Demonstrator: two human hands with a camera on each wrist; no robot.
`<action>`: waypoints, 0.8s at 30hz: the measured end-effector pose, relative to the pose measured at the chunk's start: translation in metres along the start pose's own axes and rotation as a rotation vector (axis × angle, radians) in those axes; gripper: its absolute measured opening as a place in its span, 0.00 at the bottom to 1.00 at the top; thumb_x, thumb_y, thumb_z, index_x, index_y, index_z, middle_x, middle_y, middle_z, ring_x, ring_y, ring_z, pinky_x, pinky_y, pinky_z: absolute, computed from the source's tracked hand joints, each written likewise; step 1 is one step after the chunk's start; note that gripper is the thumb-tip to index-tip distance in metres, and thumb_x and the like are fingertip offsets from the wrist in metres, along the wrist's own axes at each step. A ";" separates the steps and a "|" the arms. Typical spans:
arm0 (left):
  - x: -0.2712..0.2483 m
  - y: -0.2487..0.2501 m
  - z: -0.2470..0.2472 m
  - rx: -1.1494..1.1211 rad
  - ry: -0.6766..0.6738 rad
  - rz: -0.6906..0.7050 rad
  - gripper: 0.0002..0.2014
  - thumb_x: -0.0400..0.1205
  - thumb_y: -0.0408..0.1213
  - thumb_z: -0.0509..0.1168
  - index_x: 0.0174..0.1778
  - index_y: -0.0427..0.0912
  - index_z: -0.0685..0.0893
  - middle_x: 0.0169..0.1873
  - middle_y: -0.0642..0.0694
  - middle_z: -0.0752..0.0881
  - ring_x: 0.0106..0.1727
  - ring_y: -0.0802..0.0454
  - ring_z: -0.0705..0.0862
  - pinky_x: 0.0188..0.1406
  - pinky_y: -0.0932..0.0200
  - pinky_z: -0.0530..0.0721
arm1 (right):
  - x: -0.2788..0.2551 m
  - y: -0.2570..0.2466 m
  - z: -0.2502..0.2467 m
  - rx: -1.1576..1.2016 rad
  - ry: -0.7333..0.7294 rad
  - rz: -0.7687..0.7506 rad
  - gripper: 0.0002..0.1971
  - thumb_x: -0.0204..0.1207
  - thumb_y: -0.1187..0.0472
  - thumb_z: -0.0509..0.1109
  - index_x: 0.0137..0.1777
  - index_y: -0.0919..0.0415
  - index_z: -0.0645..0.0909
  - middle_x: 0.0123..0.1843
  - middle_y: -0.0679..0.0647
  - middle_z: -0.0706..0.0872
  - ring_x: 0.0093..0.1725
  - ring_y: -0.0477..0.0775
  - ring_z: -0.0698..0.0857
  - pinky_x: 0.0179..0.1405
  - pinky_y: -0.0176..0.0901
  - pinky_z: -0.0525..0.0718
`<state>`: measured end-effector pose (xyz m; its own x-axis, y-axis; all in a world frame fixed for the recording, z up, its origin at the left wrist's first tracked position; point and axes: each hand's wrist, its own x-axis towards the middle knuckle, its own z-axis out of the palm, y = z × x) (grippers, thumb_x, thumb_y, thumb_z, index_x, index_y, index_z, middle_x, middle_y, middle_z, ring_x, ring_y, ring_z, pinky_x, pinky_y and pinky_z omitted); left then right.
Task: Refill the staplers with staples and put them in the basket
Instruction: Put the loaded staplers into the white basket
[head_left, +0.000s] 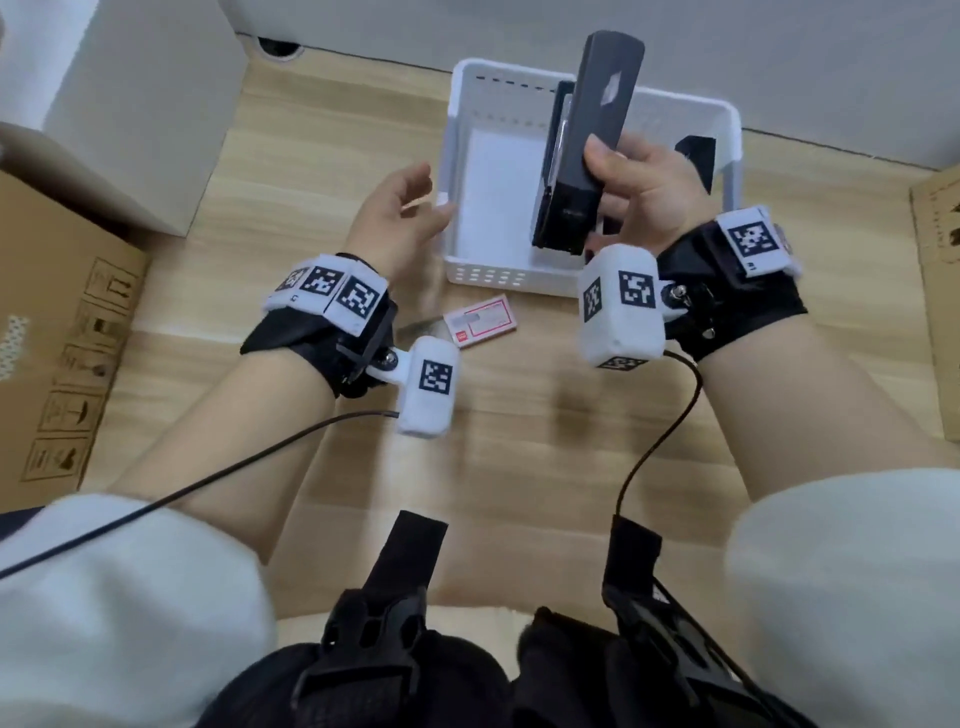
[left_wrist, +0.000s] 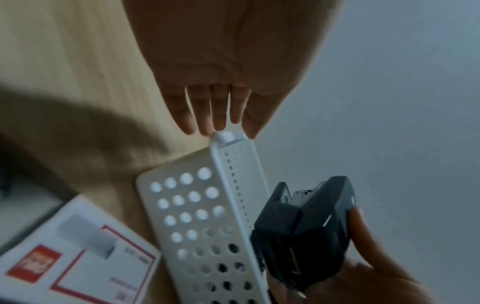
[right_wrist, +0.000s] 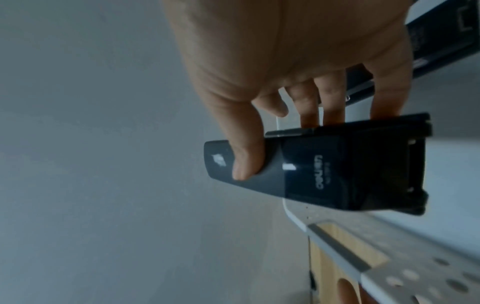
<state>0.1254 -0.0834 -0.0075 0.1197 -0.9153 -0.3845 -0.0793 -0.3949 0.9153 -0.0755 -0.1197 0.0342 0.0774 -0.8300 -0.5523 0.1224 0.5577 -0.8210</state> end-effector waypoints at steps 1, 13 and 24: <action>0.003 -0.004 0.002 -0.015 0.023 -0.011 0.25 0.79 0.29 0.63 0.73 0.39 0.68 0.63 0.44 0.78 0.57 0.56 0.80 0.50 0.65 0.83 | 0.006 0.001 -0.001 -0.032 0.015 0.023 0.43 0.65 0.58 0.78 0.78 0.62 0.61 0.72 0.57 0.77 0.58 0.54 0.85 0.37 0.47 0.87; 0.009 -0.022 0.001 -0.097 0.068 -0.029 0.15 0.79 0.26 0.63 0.62 0.36 0.78 0.32 0.50 0.78 0.22 0.65 0.78 0.26 0.68 0.80 | 0.044 0.028 0.011 -0.250 0.138 0.071 0.42 0.68 0.61 0.77 0.77 0.71 0.57 0.65 0.56 0.79 0.67 0.59 0.81 0.65 0.57 0.80; 0.010 -0.024 -0.002 -0.101 0.043 0.006 0.16 0.78 0.26 0.64 0.62 0.35 0.78 0.31 0.51 0.77 0.23 0.66 0.78 0.26 0.69 0.79 | 0.042 0.027 0.013 -0.352 0.161 0.108 0.41 0.72 0.56 0.74 0.78 0.69 0.57 0.71 0.64 0.75 0.63 0.61 0.82 0.63 0.62 0.81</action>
<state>0.1302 -0.0834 -0.0333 0.1624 -0.9127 -0.3751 0.0200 -0.3770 0.9260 -0.0561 -0.1397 -0.0095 -0.0885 -0.7710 -0.6306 -0.2268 0.6321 -0.7410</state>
